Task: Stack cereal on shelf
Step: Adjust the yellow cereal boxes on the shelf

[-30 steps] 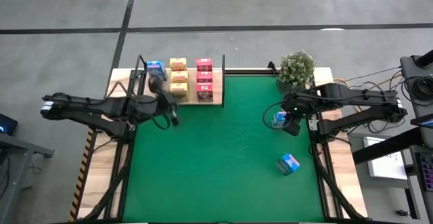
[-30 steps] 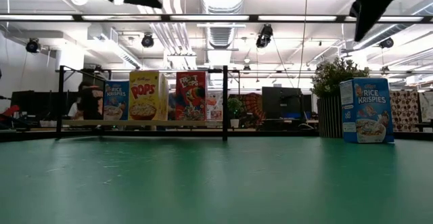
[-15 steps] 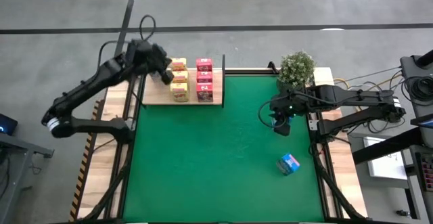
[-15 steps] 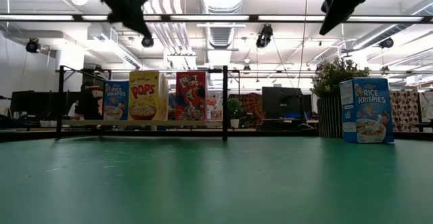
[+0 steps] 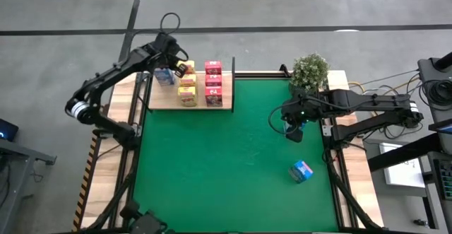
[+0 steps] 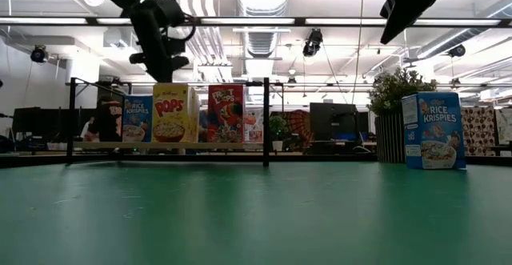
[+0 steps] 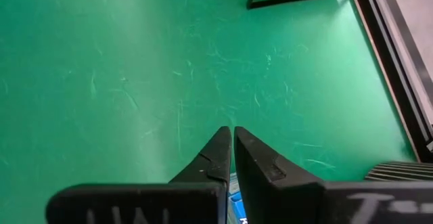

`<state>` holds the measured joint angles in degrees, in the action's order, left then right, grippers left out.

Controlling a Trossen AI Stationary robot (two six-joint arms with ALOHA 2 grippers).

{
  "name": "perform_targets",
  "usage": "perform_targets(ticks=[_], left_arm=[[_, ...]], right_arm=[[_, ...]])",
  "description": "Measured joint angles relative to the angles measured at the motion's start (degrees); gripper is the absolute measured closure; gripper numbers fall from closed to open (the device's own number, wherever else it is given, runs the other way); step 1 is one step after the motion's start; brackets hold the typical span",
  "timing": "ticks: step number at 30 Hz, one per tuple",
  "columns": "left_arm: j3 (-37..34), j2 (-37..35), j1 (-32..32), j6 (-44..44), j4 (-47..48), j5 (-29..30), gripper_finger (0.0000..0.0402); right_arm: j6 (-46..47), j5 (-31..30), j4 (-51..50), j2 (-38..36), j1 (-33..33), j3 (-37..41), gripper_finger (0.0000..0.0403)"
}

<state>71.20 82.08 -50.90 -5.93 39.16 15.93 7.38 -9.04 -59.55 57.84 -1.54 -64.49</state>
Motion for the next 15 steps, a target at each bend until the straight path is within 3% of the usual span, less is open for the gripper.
perform_targets(ticks=[15], left_arm=[[-0.3, 1.8, 0.1, 0.7, 0.0, 1.1, 0.0402]], right_arm=[[-1.0, 0.0, 0.0, 0.0, 0.0, 0.7, 0.0394]])
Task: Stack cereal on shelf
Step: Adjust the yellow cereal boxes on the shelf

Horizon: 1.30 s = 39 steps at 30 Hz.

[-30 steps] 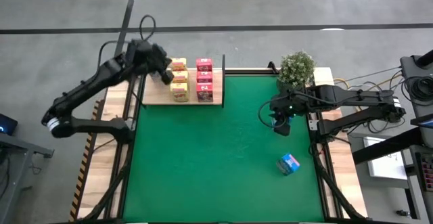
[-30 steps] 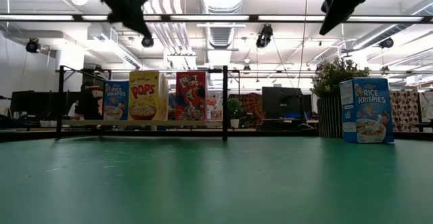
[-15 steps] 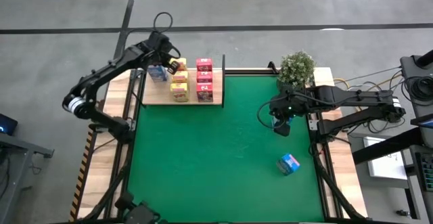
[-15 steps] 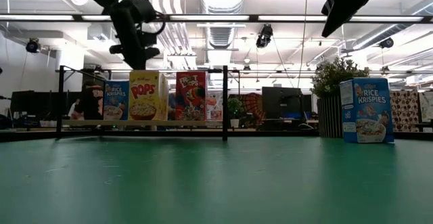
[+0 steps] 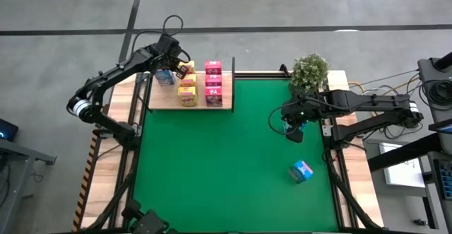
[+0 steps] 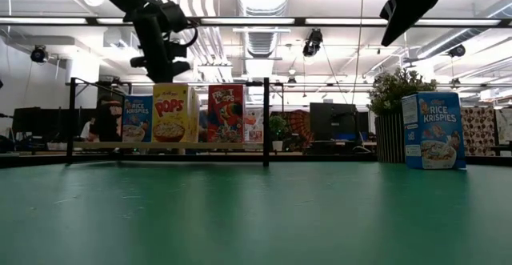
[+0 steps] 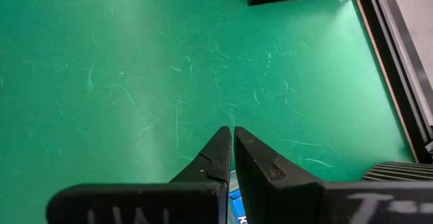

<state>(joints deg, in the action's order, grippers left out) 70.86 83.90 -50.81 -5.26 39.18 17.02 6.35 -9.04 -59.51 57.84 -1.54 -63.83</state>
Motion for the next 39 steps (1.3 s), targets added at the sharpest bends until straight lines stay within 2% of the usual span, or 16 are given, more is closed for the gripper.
perform_targets(ticks=[39], left_arm=[[-0.3, 1.0, 1.3, 1.5, -0.2, -2.2, 0.0402]], right_arm=[[0.0, 0.0, 0.0, 0.0, 0.0, 0.0, 0.0394]])
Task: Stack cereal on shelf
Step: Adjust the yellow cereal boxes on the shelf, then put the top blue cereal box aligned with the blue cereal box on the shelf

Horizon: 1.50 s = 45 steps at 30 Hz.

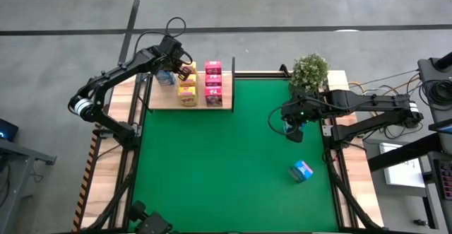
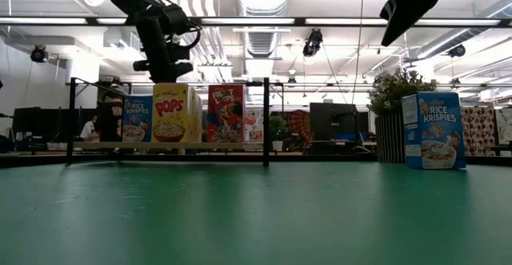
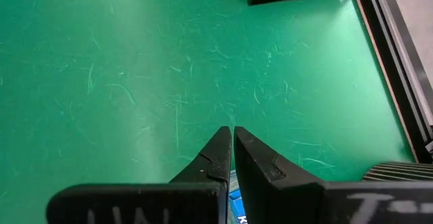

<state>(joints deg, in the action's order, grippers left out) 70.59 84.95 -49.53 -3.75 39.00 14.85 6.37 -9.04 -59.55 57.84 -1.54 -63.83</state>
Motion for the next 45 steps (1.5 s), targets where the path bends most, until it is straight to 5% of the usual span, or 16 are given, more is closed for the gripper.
perform_targets(ticks=[14, 23, 30, 37, 45], left_arm=[[4.9, -1.9, 2.3, -0.1, 5.5, -0.2, 0.0402], [3.7, -11.6, 12.3, 3.1, 7.4, 0.1, 0.0402], [-1.7, -20.8, 27.9, 8.2, 5.5, 0.5, 0.0402], [-5.7, -26.0, 43.1, 10.8, -2.2, 9.9, 0.0402], [-5.8, -26.7, 51.1, 10.1, -7.9, 11.9, 0.0402]], right_arm=[[0.5, 0.0, -0.2, 0.0, 0.0, 0.0, 0.0394], [4.5, 0.1, -5.0, 0.0, 0.0, -0.4, 0.0386], [4.5, 0.1, -16.1, 0.0, 0.0, -0.3, 0.0307], [0.6, -1.0, -15.6, 0.3, 0.0, 2.5, 0.0199], [-7.0, -2.4, -10.6, 1.2, -1.2, 6.0, 0.0133]])
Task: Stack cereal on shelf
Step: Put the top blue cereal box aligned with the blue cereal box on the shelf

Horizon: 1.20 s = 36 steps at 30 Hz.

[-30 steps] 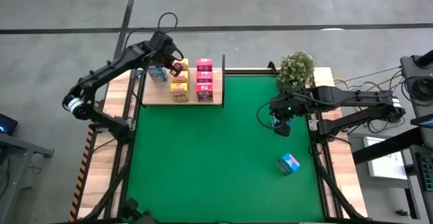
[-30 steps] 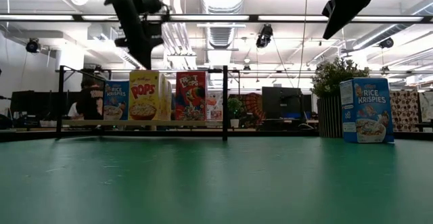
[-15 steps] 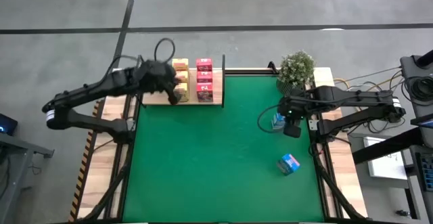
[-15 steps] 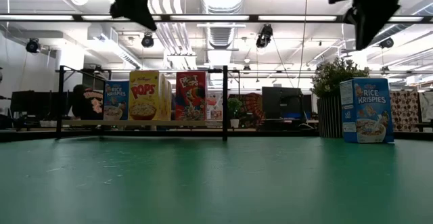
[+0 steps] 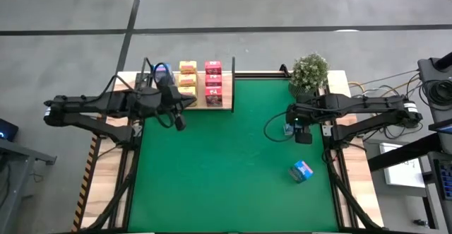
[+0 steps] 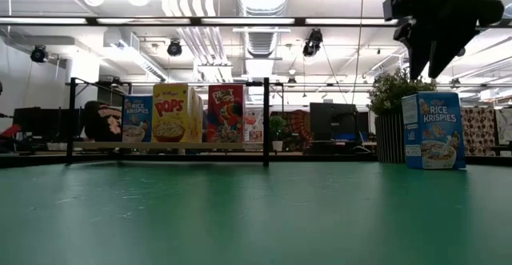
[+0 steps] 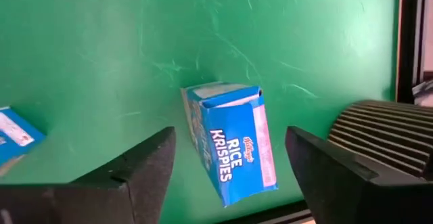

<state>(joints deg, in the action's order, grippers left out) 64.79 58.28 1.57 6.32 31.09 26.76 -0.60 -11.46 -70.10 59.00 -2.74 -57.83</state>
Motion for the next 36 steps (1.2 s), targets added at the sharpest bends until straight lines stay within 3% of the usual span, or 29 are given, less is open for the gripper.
perform_targets(ticks=[15, 18, 21, 36], left_arm=[[0.0, 1.2, 0.4, -1.2, -1.3, 0.0, 0.0402], [0.0, 1.2, 0.4, -1.2, -1.4, -0.3, 0.0402], [0.0, 1.2, 0.4, -1.2, -1.4, -0.3, 0.0402], [-1.7, 6.1, 0.6, -1.3, -2.5, -0.3, 0.0402]], right_arm=[[-6.0, 1.5, 2.0, 0.5, -9.5, 5.4, 0.0129], [-7.0, 4.5, 3.2, 0.5, -10.9, 6.8, 0.0136], [-8.1, 7.6, 4.5, 0.5, -11.5, 8.1, 0.0155], [-6.8, 7.5, 7.4, 0.4, -11.4, 4.1, 0.0281]])
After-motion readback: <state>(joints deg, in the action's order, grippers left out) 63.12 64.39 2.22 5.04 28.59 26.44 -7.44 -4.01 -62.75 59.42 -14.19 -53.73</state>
